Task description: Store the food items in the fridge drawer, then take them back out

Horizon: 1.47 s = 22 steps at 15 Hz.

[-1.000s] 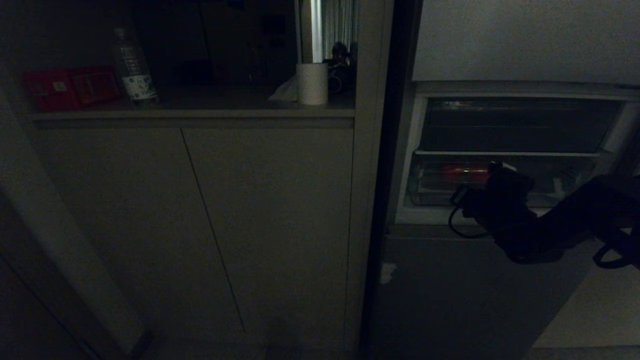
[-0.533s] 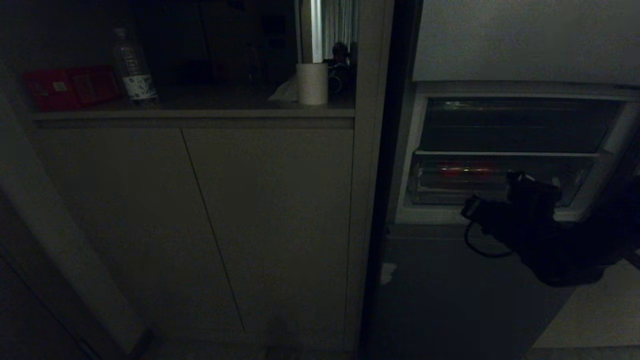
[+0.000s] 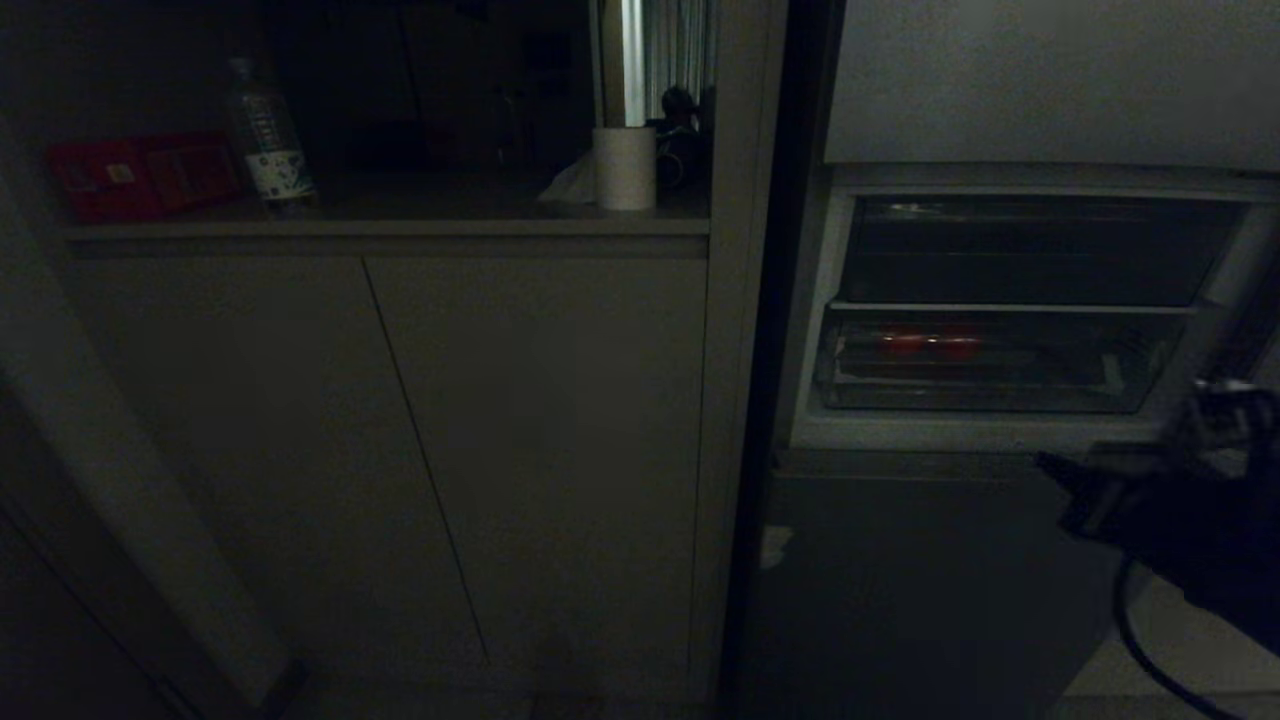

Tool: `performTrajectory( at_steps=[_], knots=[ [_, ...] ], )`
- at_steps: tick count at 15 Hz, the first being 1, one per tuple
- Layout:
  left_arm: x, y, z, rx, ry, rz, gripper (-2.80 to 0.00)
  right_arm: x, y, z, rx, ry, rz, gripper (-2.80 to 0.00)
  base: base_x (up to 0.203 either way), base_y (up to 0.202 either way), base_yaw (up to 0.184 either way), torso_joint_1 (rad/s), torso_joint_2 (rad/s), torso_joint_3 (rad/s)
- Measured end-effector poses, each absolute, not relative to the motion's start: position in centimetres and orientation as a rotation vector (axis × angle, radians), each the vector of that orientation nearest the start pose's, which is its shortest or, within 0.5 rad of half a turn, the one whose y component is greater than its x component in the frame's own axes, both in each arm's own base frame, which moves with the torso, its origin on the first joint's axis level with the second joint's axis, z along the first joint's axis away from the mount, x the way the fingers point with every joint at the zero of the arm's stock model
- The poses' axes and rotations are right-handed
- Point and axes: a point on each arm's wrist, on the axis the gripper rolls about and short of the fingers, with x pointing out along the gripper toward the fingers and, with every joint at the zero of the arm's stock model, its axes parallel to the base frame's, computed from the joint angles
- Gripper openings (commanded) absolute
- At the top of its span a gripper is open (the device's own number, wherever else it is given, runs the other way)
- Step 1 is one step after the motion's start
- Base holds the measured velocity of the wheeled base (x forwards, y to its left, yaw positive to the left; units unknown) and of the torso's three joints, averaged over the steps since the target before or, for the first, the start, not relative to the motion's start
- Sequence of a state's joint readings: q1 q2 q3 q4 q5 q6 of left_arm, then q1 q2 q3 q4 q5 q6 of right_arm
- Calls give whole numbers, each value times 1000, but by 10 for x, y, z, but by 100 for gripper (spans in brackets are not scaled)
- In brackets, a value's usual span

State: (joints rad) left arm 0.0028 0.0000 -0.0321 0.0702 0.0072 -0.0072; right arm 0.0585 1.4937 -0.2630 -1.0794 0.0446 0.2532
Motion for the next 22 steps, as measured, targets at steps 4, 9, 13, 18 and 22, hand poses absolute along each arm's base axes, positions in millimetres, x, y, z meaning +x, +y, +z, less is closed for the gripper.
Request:
performTrajectory(
  at_steps=[4,9,13,18,22],
  knots=[
    [-25,0,77,-7,38,10,-280,120,8,148,155,100,89,-280,0,0,0,0,0,0],
    [-25,0,77,-7,38,10,-280,23,2,121,-34,87,76,-280,0,0,0,0,0,0],
    [-25,0,77,-7,37,10,-280,-14,1,84,-134,69,63,-280,0,0,0,0,0,0],
    [-25,0,77,-7,37,10,-280,-22,1,76,-119,9,31,-280,0,0,0,0,0,0],
    [-25,0,77,-7,37,10,-280,-23,1,75,-113,1,29,-280,-2,5,-145,3,0,3]
  ],
)
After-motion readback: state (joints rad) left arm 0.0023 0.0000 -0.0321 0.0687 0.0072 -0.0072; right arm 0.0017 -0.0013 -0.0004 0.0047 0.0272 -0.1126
